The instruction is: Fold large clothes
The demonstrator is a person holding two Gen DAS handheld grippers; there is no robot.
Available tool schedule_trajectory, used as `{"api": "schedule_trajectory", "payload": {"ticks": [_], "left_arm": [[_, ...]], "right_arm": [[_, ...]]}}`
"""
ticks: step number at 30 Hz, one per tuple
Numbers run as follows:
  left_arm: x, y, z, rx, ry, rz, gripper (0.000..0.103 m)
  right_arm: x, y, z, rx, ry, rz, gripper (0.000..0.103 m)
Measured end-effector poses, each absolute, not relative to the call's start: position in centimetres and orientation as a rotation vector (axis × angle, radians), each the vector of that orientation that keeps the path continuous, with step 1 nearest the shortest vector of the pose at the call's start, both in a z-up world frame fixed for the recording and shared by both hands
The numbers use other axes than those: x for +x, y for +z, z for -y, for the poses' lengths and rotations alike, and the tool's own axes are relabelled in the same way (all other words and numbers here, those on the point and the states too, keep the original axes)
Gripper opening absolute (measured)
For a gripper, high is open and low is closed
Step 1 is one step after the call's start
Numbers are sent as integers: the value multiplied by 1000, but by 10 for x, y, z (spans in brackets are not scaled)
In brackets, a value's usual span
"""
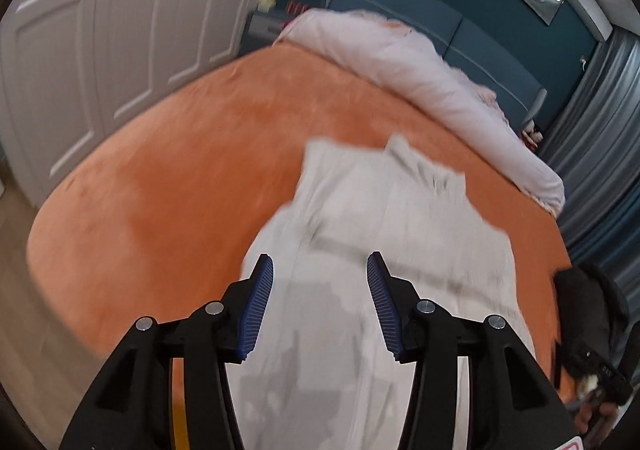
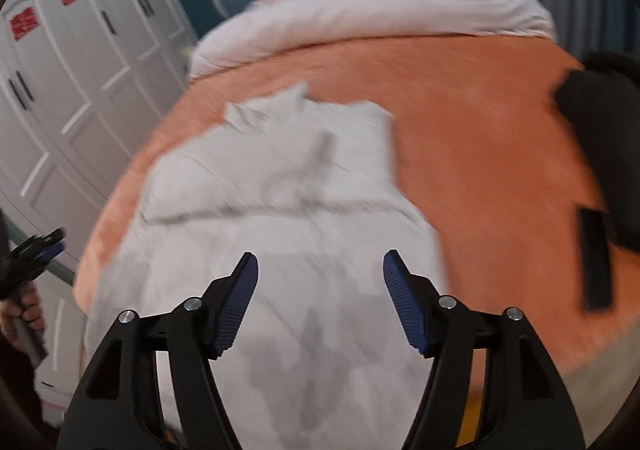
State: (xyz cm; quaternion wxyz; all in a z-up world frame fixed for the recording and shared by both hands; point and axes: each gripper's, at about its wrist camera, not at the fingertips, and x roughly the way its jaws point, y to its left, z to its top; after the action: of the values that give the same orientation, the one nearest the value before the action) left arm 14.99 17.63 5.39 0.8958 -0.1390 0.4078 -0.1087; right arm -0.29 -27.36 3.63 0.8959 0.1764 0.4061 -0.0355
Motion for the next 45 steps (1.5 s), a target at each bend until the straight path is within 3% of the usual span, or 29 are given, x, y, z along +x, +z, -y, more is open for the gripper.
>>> {"api": "schedule_trajectory", "payload": {"ticks": [4,11,13,14,15,21,22,25,27,30,35,38,45], "left_arm": [[209,36,-138,-265,-202,-835,47],[272,-22,-104,-208,-112,-922,47],[286,-37,-101,-211,-92,-954,47],[291,-44,-100,-202,-72,-966,47],[295,-49,-99,-193,-54,-969,47],[301,-71,-100,-127,3,-974,47],[301,-75,-99,-116,9,-981,47],[303,-95,-97,-110,30,-1021,52],[302,-101,-93,-83,18,-1002,53],[300,-106,-91,-62,25,-987,54],[295,-111,-87,-52,36,-957,55],[293,-113,-84,-31,48,-942,55],[293,-115,-86,-42,42,-936,55]], "right_arm": [[82,10,256,419,-9,-851,67],[147,-50,294,673,-204,-916,68],[166,-69,298,729,-192,-967,53],[177,-74,295,736,-140,-999,20],[184,-71,289,715,-119,-1018,6],[171,61,260,508,106,-572,3],[175,55,264,500,76,-585,3],[207,-47,287,472,-106,-922,3],[206,-89,289,465,-105,-1018,4],[195,-84,281,450,-141,-977,6],[180,-18,263,372,-257,-742,9],[204,-1,229,243,-166,-714,9],[231,-73,199,132,-52,-909,4]]}}
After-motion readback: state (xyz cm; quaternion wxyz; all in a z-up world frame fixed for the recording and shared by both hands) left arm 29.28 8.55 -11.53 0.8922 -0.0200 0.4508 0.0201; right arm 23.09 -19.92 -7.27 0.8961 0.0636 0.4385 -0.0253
